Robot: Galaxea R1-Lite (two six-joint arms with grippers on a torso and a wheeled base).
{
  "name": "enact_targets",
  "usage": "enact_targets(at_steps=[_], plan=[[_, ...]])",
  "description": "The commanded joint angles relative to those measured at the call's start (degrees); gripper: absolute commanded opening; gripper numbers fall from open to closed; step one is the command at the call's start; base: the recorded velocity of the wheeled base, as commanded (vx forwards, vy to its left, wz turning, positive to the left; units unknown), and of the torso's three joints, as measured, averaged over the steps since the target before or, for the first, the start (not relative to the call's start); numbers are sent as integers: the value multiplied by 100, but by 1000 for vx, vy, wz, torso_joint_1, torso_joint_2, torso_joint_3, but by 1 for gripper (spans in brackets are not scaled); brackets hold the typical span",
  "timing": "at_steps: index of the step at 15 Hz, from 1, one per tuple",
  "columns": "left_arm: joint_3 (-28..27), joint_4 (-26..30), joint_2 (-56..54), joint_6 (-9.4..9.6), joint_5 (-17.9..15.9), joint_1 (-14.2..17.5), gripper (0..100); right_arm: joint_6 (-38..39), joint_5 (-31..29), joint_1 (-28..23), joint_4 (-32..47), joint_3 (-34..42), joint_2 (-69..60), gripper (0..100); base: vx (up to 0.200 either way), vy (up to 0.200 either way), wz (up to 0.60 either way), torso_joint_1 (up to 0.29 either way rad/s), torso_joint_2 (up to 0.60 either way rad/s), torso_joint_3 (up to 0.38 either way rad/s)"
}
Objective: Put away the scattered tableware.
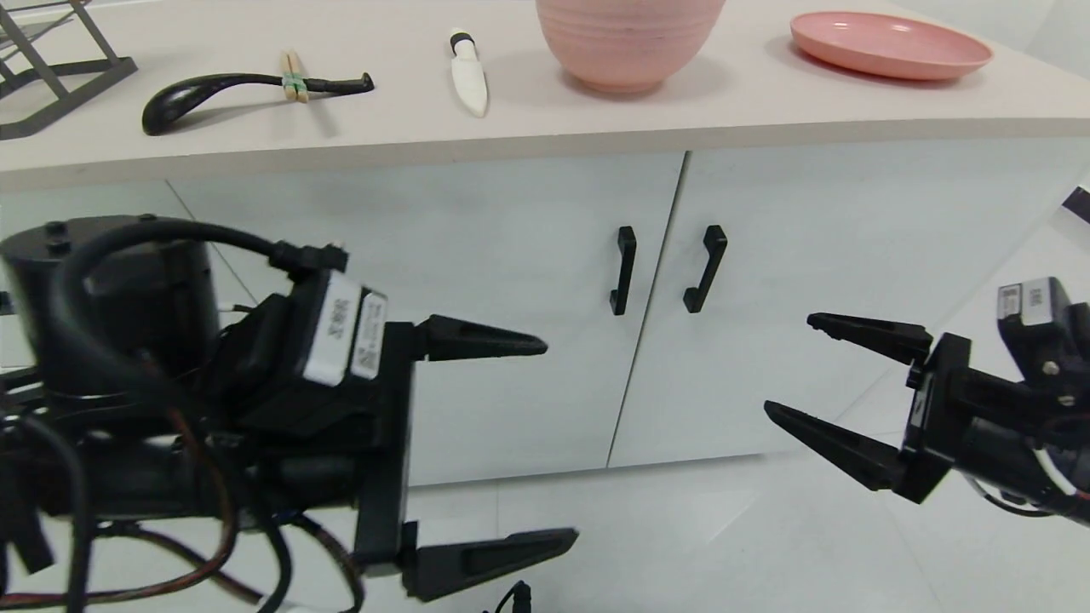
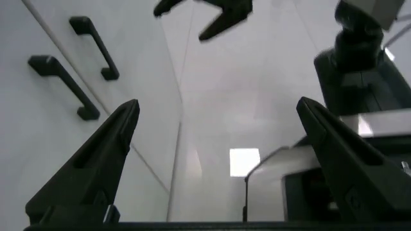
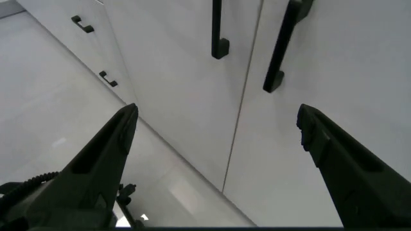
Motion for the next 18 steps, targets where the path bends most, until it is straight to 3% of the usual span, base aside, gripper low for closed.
enact_targets(at_steps=[1, 5, 6, 7, 8, 13, 14, 15, 16, 18], plan=[[-164, -236, 742, -289, 19, -118, 100, -17, 181, 71, -336, -248, 797, 100, 0, 0, 0, 0, 0, 0], [-322, -526, 583, -474, -25, -162, 100, -9, 533, 335, -618, -670, 946, 100, 0, 0, 0, 0, 0, 0], [-269, -754, 495, -808, -25, -153, 100, -9, 524, 300, -618, -723, 938, 100, 0, 0, 0, 0, 0, 0], [-172, -921, 425, -1027, -25, -153, 100, -9, 507, 265, -618, -697, 929, 100, 0, 0, 0, 0, 0, 0], [-102, -1018, 381, -1098, -25, -162, 100, -17, 480, 212, -635, -653, 911, 100, 0, 0, 0, 0, 0, 0], [-85, -1079, 372, -1036, 159, -514, 100, -44, 375, 124, -644, -908, 1175, 100, 0, 0, 0, 0, 0, 0], [-85, -1123, 355, -984, 353, -584, 100, -96, 375, 115, -644, -1022, 1272, 100, 0, 0, 0, 0, 0, 0], [-93, -1202, 390, -755, 669, -645, 100, -96, 375, 106, -644, -1110, 1342, 100, 0, 0, 0, 0, 0, 0], [-93, -1238, 399, -676, 906, -707, 100, -96, 375, 106, -635, -1198, 1404, 100, 0, 0, 0, 0, 0, 0], [-85, -1229, 399, -685, 986, -689, 100, -96, 375, 98, -644, -1365, 1597, 100, 0, 0, 0, 0, 0, 0]])
